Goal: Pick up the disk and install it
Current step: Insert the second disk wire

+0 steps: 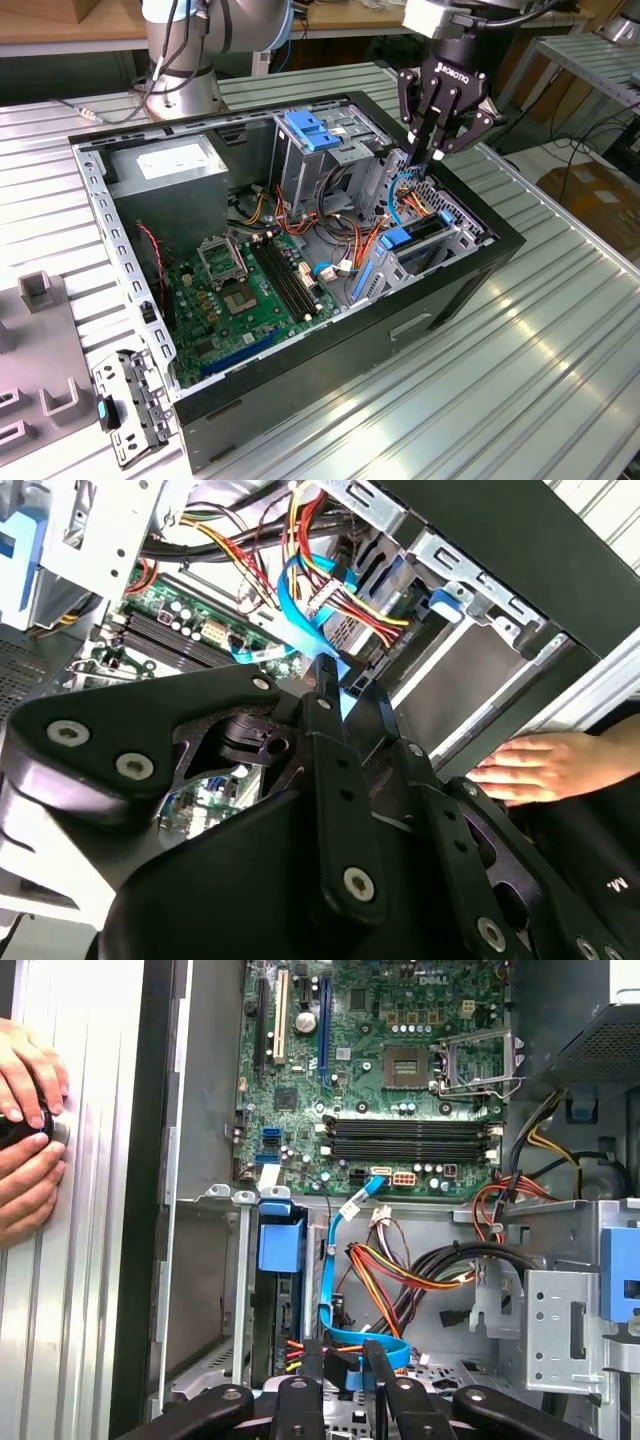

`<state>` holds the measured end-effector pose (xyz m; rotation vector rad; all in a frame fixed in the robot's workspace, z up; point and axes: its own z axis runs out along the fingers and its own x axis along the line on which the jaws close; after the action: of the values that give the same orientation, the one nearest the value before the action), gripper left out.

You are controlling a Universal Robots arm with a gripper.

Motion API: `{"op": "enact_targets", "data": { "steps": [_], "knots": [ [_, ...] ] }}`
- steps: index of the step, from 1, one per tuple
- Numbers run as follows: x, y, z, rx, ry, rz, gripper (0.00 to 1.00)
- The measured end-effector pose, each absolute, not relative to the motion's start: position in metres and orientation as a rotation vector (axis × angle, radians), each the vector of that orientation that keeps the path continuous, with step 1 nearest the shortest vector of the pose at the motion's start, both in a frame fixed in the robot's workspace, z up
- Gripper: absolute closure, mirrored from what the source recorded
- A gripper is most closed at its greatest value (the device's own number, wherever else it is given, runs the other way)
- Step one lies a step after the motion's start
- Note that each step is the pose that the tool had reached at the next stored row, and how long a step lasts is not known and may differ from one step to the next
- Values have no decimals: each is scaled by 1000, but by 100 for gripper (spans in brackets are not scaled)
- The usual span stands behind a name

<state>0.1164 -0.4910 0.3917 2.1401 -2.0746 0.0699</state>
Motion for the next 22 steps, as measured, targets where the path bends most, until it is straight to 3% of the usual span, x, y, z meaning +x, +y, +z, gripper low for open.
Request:
{"op": "enact_targets", "data": {
  "steps": [10, 14, 22],
  "knots": [
    [119, -484, 379, 2120, -2058, 105, 70],
    [120, -483, 375, 2109, -2049, 124, 84],
    [114, -491, 370, 2152, -2079, 94, 84]
  ]
}}
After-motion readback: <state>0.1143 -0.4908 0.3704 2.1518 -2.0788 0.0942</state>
